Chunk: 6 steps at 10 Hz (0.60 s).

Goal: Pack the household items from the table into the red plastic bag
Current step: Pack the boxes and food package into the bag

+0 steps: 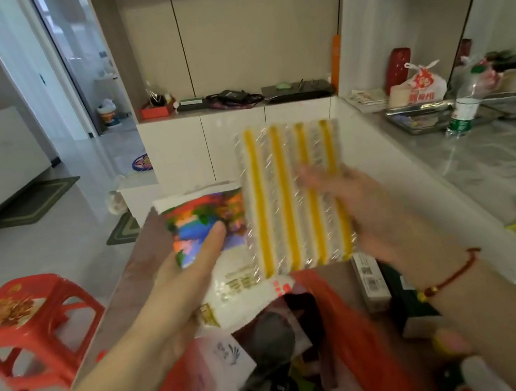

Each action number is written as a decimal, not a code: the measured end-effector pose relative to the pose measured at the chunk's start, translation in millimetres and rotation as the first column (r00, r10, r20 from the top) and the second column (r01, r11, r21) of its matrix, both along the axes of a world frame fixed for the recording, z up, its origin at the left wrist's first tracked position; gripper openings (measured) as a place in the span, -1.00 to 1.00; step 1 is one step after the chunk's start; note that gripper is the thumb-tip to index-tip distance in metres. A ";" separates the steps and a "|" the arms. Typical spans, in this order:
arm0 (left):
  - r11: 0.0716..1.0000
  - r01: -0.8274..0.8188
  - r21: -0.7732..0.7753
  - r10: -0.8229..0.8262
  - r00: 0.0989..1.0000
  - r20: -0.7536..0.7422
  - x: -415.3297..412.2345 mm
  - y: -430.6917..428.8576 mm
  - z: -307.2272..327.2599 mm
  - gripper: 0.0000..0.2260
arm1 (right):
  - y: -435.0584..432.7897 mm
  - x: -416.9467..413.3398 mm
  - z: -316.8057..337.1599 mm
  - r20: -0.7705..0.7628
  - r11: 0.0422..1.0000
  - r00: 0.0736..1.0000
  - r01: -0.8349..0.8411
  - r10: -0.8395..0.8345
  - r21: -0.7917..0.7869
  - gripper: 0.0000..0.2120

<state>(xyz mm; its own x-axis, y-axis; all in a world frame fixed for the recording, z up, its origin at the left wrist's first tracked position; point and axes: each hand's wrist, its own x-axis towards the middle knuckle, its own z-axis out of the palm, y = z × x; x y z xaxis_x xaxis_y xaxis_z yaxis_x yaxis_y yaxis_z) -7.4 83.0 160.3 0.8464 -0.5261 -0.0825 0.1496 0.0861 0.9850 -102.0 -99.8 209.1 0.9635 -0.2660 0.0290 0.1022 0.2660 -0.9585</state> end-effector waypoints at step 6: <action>0.345 0.209 0.915 -0.841 0.501 0.203 -174.2 115.7 -85.5 -0.63 | 77.8 -106.0 -94.1 -0.060 0.870 0.869 0.486 -0.491 -0.082 -0.77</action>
<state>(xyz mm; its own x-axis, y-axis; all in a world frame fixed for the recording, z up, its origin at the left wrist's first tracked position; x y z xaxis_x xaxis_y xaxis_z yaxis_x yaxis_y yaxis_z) -181.7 198.7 74.8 0.3832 -0.8593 -0.3387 -0.7341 -0.5059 0.4530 -208.0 -22.0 115.1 0.7111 -0.7031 -0.0069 0.1294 0.1405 -0.9816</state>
